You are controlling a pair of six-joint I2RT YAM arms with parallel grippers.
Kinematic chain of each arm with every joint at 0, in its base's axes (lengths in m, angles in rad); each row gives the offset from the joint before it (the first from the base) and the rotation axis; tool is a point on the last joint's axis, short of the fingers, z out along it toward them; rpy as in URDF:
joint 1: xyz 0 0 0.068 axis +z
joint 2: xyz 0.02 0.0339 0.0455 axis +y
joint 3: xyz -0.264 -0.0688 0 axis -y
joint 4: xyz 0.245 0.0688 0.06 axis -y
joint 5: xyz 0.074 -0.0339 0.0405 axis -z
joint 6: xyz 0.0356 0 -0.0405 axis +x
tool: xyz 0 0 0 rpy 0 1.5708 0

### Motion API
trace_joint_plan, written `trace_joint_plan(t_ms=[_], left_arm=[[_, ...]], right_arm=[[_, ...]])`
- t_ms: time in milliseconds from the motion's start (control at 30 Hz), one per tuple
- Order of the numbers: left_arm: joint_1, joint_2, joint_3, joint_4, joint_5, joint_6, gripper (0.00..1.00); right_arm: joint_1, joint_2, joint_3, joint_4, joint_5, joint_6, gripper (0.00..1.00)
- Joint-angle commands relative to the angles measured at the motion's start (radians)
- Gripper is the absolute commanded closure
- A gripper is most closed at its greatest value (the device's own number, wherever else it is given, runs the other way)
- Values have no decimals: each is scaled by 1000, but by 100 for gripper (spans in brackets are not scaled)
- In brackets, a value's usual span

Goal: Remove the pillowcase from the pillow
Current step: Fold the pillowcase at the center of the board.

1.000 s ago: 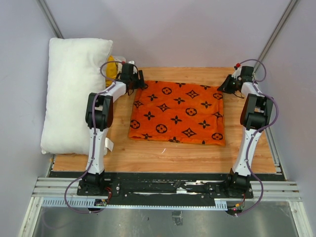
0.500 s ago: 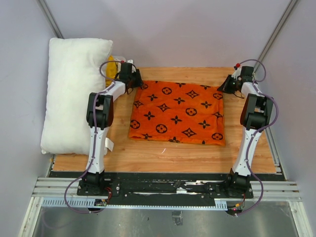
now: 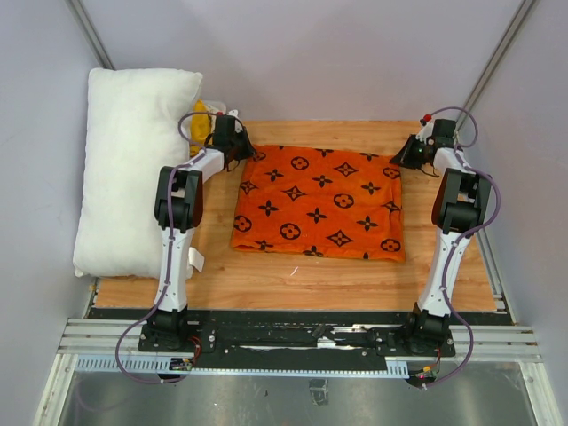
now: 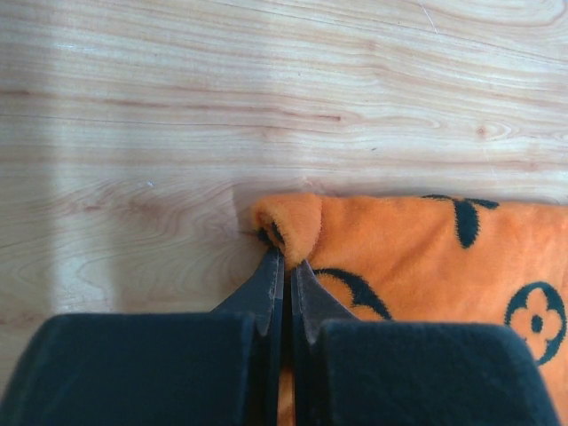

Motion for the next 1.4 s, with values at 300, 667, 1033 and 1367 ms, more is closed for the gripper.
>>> trace_joint_plan(t_ms=[300,667,1033,1367], left_arm=[[7,-87,54,95,-129,100,100],[7,-76,147,122,-158,175,100],[5,-315,-276,344,-167,189,100],[-33,-585,-641,466,-202,178,100]], right_arm=[[6,-110,96,-15,-25,-3,99],[5,-85,274,-92,-30,-7,99],[-8,-343,-138,91,-3,23,99],[-33,-606,-444,142,35,58,99]])
